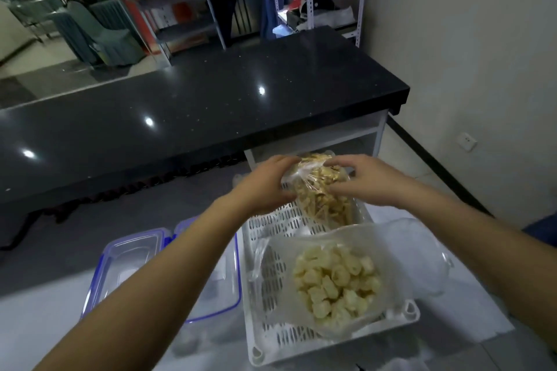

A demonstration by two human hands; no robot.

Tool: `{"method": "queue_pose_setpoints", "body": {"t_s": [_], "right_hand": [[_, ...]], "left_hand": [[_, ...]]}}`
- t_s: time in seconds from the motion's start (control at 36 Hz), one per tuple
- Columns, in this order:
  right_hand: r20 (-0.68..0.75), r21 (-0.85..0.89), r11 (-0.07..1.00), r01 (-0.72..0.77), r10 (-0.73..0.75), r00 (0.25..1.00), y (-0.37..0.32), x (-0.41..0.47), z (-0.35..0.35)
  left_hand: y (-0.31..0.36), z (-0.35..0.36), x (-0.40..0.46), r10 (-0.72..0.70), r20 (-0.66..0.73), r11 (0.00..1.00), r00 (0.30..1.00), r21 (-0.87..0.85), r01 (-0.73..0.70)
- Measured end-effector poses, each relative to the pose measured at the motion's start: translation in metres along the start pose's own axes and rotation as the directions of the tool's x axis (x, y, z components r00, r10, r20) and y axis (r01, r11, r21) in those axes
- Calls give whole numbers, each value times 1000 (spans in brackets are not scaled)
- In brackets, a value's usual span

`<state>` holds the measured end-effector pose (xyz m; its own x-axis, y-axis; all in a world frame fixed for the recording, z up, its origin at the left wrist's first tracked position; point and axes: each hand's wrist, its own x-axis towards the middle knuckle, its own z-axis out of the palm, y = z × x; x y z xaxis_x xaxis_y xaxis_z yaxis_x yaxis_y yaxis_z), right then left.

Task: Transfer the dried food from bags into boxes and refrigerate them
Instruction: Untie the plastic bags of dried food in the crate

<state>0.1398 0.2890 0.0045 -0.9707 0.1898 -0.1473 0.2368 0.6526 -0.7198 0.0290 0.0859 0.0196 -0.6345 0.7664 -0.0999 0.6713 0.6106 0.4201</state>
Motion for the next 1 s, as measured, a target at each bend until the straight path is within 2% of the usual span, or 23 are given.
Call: {"method": "queue_pose_setpoints", "body": {"t_s": [0.08, 0.14, 0.25, 0.47, 0.64, 0.72, 0.86, 0.92, 1.0], "right_hand": [[-89, -255, 964, 76, -102, 991, 8, 13, 21], [-123, -299, 950, 89, -131, 984, 14, 18, 31], [-151, -250, 961, 115, -156, 976, 25, 21, 46], [-185, -103, 987, 125, -142, 972, 26, 26, 52], [-54, 21, 983, 181, -179, 982, 23, 28, 40], [25, 58, 978, 202, -203, 979, 21, 23, 40], [86, 118, 968, 222, -233, 969, 16, 22, 45], [112, 95, 967, 234, -244, 963, 13, 24, 49], [82, 85, 963, 255, -262, 962, 7, 29, 55]], "left_hand": [[-6, 16, 20, -43, -72, 999, 996, 29, 45], [-10, 25, 30, -91, -124, 995, 988, 25, 94], [-15, 37, 38, -198, -201, 980, 960, -57, 190], [-17, 40, 30, -241, -268, 948, 933, -271, 167], [-9, 34, -1, -308, -311, 892, 899, -422, 160], [-6, 34, -19, -349, -256, 842, 901, -508, 182], [-4, 33, -36, -325, -230, 809, 917, -570, 144], [-4, 30, -39, -275, -219, 832, 936, -542, 117], [-3, 28, -41, -249, -212, 839, 945, -535, 101]]}}
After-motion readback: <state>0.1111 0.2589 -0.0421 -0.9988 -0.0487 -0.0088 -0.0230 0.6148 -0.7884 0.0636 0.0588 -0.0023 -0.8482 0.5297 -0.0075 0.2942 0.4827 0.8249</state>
